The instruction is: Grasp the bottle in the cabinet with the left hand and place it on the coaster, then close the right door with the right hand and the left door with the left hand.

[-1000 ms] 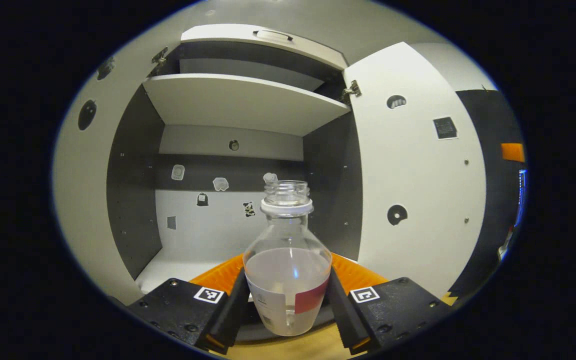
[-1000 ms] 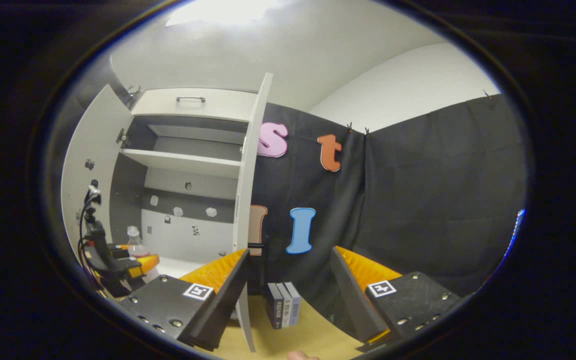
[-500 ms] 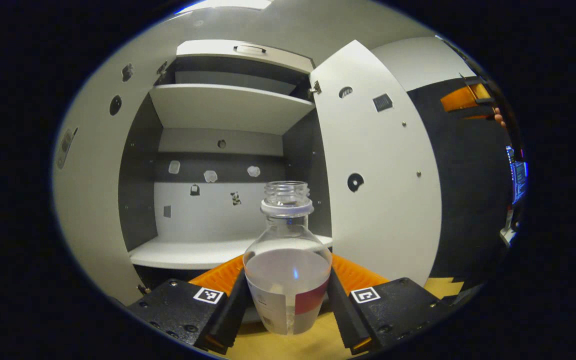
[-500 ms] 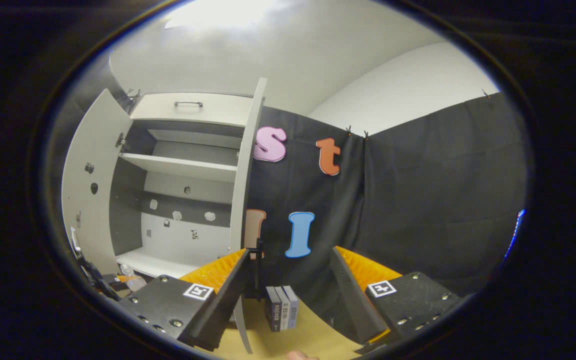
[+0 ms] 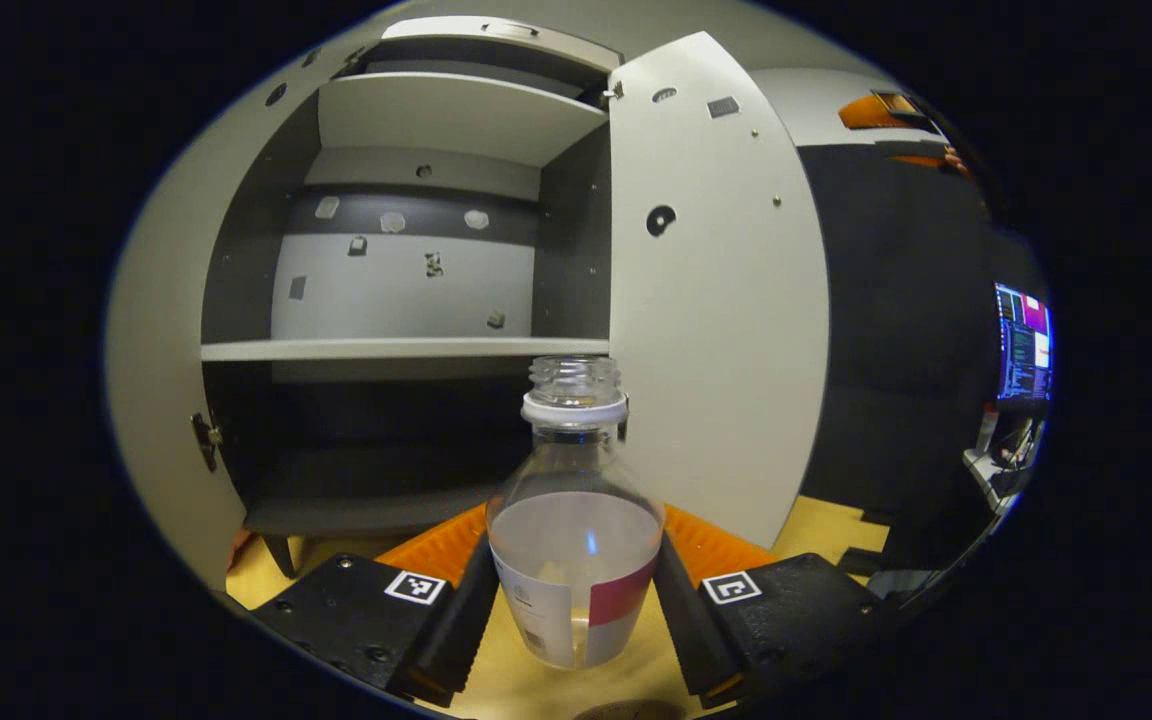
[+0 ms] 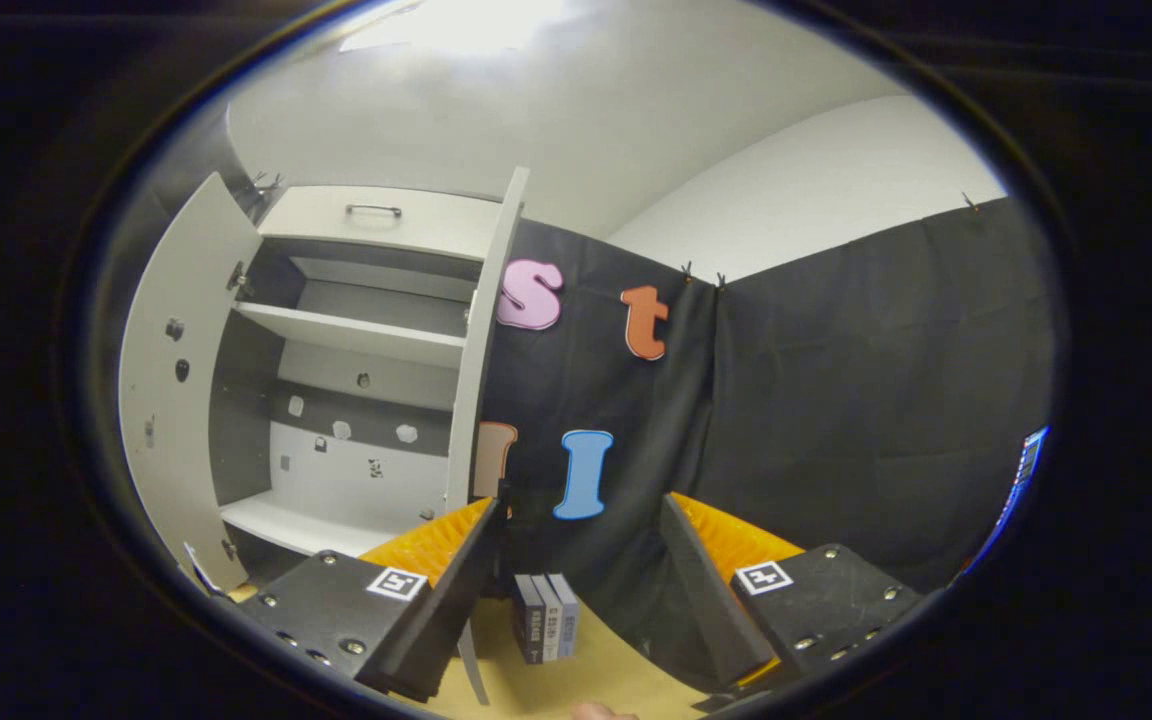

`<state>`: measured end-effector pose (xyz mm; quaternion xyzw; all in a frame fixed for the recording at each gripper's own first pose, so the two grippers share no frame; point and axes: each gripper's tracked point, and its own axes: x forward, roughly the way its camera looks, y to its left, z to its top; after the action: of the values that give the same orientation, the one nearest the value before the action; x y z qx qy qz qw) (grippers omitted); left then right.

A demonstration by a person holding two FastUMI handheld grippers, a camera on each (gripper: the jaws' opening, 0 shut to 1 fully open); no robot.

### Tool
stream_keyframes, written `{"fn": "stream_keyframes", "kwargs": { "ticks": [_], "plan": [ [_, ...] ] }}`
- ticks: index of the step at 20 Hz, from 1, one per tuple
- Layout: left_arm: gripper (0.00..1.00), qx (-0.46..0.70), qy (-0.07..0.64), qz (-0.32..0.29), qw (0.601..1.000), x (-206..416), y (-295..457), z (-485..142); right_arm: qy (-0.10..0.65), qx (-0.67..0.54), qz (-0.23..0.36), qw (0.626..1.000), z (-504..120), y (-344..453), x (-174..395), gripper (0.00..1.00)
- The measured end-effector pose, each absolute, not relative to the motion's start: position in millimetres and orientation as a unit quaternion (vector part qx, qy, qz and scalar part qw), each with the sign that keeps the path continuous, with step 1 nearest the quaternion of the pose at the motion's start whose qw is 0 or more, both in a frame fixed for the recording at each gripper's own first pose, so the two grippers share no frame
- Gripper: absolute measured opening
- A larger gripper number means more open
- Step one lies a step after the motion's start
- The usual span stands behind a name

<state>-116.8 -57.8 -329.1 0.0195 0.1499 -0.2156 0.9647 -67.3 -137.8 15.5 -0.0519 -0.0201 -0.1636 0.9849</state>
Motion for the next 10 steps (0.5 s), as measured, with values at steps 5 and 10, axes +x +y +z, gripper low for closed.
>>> {"fn": "stream_keyframes", "kwargs": {
  "ticks": [5,10],
  "plan": [
    [0.78,0.022,0.213,-0.225,0.951,-153,-56,-379,-0.023,-0.052,-0.162,0.985,17,-138,-62,0.93],
    [0.79,0.008,0.251,-0.227,0.941,-176,-52,-399,-0.018,-0.054,-0.155,0.986,11,-136,-56,0.96]
  ]
}}
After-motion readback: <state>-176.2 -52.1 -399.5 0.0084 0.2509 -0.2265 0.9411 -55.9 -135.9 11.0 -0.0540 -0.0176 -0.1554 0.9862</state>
